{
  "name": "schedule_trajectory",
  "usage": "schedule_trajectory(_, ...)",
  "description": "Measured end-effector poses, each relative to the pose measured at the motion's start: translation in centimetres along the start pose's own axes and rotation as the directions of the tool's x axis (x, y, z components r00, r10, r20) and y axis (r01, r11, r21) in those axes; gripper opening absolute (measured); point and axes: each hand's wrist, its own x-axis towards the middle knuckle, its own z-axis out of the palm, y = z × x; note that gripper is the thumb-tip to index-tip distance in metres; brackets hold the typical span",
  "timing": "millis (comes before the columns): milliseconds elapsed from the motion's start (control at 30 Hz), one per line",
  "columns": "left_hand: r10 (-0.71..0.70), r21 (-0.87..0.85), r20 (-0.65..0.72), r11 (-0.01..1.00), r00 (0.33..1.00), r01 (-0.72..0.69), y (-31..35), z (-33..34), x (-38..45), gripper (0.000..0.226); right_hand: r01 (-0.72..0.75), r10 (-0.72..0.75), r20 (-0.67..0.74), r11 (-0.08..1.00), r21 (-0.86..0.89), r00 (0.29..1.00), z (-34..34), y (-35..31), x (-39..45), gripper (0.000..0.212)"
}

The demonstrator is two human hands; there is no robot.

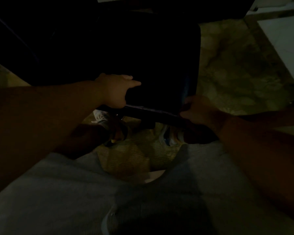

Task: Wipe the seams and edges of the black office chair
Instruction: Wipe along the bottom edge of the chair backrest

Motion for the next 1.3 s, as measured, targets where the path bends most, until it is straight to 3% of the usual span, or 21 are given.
schedule_trajectory(67, -0.035, 0.044, 0.046, 0.998, 0.998, 0.033, -0.4, -0.1, 0.0, 0.091, -0.013, 0.013, -0.056, 1.000, -0.006, 0.998, 0.0, 0.0, 0.1, 0.035)
schedule_trajectory(233, -0.057, 0.127, 0.207, 0.991, 0.977, 0.031, 0.5, 0.8, -0.6, 0.081, 0.017, -0.015, 0.033, 0.997, -0.073, 0.999, 0.2, -0.3, -0.1, 0.032)
schedule_trajectory(333, -0.031, 0.069, 0.229, 0.998, 0.973, 0.016, 0.5, 0.7, -0.8, 0.083, -0.002, 0.001, -0.063, 1.000, -0.017, 0.998, 0.1, -0.2, 0.2, 0.041)
schedule_trajectory(467, -0.033, 0.024, 0.246, 0.999, 0.969, 0.028, 0.1, 1.2, -0.8, 0.089, 0.030, -0.027, 0.047, 0.997, -0.071, 0.999, 0.4, -0.2, 0.4, 0.036)
schedule_trajectory(600, -0.047, 0.010, 0.267, 0.999, 0.962, 0.046, -0.1, 1.7, -0.7, 0.091, -0.003, -0.001, -0.065, 0.998, -0.064, 0.998, 0.5, -0.1, 0.7, 0.042)
schedule_trajectory(700, -0.055, 0.007, 0.279, 0.998, 0.959, 0.055, -0.2, 2.1, -0.7, 0.092, 0.025, -0.022, 0.041, 0.997, -0.069, 0.999, 0.4, 0.0, 0.6, 0.043)
schedule_trajectory(833, -0.058, 0.005, 0.309, 0.998, 0.949, 0.060, -0.2, 2.1, -0.6, 0.097, -0.004, 0.001, -0.071, 0.999, -0.044, 0.998, 0.3, 0.1, 1.1, 0.044)
schedule_trajectory(967, -0.056, 0.016, 0.365, 0.998, 0.929, 0.054, -0.5, 2.2, -0.3, 0.105, 0.051, -0.045, 0.065, 0.994, -0.093, 0.997, 0.3, -0.2, 0.9, 0.037)
schedule_trajectory(1100, -0.062, 0.041, 0.372, 0.998, 0.926, 0.051, -0.6, 2.7, -0.4, 0.113, 0.028, -0.034, -0.049, 0.994, -0.104, 0.998, 0.3, -0.2, 1.2, 0.043)
schedule_trajectory(1233, -0.066, 0.046, 0.345, 0.998, 0.936, 0.053, -0.2, 2.8, -0.8, 0.112, 0.085, -0.075, 0.073, 0.985, -0.148, 0.995, 0.4, -0.2, 1.0, 0.042)
schedule_trajectory(1300, -0.071, 0.045, 0.345, 0.997, 0.936, 0.059, -0.3, 2.9, -0.7, 0.111, 0.070, -0.067, 0.027, 0.987, -0.142, 0.997, 0.5, -0.2, 1.1, 0.045)
